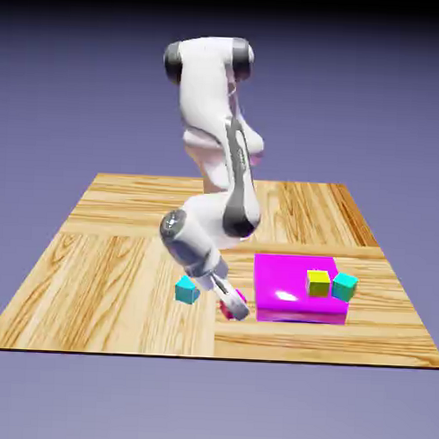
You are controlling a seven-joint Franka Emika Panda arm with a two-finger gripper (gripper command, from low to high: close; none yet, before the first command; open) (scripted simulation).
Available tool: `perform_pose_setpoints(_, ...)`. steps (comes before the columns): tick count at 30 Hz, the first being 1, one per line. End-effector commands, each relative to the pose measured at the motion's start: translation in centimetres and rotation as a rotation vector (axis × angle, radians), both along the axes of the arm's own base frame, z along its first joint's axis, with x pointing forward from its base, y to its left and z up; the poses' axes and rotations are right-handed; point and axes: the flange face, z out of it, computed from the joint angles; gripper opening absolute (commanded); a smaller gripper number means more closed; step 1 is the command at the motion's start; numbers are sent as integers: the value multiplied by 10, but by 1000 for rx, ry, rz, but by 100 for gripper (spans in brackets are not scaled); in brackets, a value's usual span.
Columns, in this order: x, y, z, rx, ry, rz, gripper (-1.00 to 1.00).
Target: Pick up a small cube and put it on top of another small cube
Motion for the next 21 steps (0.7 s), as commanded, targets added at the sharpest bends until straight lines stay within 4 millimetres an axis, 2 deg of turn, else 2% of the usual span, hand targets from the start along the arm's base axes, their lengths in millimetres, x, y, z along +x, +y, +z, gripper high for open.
perform_pose_setpoints(1, -1, 25, 10, 0, -1, 95, -100)
perform_pose_setpoints(4, -14, 97, 42, -7, -7, 370, -100)
perform_pose_setpoints(8, -46, 180, 84, -48, -14, 711, -100)
perform_pose_setpoints(9, -46, 180, 84, -48, -14, 711, -100)
perform_pose_setpoints(13, -71, 183, 21, -48, -14, 711, -100)
perform_pose_setpoints(14, -71, 183, 21, -48, -14, 711, -100)
perform_pose_setpoints(15, -71, 183, 21, -48, -14, 711, 100)
perform_pose_setpoints(16, -71, 183, 21, -48, -14, 711, 100)
perform_pose_setpoints(20, -46, 180, 84, -48, -14, 711, 100)
perform_pose_setpoints(21, -46, 180, 84, -48, -14, 711, 100)
